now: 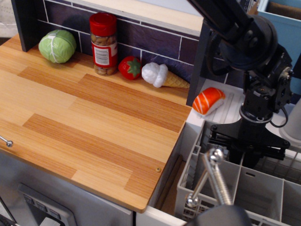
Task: Move drying rack out of sink
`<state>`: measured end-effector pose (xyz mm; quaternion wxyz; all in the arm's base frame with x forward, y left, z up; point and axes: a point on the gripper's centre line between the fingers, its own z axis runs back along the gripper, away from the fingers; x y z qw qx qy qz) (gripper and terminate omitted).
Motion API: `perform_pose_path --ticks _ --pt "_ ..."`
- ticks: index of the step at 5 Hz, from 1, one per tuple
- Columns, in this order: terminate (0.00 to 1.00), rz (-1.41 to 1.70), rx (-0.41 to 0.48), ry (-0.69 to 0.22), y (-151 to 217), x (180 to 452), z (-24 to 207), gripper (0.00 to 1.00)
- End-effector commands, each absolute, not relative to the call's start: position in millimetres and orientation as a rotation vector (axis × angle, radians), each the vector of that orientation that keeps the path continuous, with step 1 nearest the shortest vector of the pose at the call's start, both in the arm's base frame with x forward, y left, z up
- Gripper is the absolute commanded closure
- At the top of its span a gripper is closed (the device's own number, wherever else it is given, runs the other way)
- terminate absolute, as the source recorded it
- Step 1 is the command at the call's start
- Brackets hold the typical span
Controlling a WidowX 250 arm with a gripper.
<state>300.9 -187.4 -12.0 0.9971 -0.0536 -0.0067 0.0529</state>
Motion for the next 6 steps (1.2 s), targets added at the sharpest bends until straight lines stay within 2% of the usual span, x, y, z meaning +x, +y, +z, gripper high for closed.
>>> perform_pose_path --ticks 1,2,3,4,5,6 --pt "0.00 0.077 -0.191 -0.115 -189 319 64 1.00" --pt "0.00 0.038 -0.236 -0.121 -184 320 114 1.00" --pt "0.00 0.010 -0.253 -0.123 -165 324 154 1.00" --pt "0.00 -0.027 -0.215 -0.152 -125 325 165 1.00" --pt "0.00 -0.046 -0.155 -0.139 -79 326 164 1.00" --pt "0.00 -0.064 -0.141 -0.087 -29 319 162 1.00"
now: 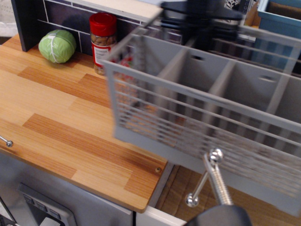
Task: Move drying rack out of sink
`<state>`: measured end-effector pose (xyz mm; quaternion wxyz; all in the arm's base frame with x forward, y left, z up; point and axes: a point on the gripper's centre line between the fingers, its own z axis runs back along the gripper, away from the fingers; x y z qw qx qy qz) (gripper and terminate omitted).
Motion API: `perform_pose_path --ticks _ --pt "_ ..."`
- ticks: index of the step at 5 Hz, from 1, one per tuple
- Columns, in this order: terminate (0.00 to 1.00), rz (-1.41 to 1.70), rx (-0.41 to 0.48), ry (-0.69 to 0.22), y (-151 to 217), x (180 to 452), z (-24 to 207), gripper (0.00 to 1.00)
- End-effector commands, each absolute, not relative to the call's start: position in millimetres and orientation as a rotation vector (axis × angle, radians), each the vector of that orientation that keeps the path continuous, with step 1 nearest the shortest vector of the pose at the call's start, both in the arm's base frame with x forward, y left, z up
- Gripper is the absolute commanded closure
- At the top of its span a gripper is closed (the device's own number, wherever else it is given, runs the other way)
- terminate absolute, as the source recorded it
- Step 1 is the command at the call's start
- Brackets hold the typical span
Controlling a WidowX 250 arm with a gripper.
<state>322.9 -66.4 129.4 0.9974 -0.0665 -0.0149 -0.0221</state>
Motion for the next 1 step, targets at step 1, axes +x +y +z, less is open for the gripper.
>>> perform_pose_path --ticks 1 --pt "1.00 -0.037 -0.092 -0.072 19.0 307.3 151.8 1.00"
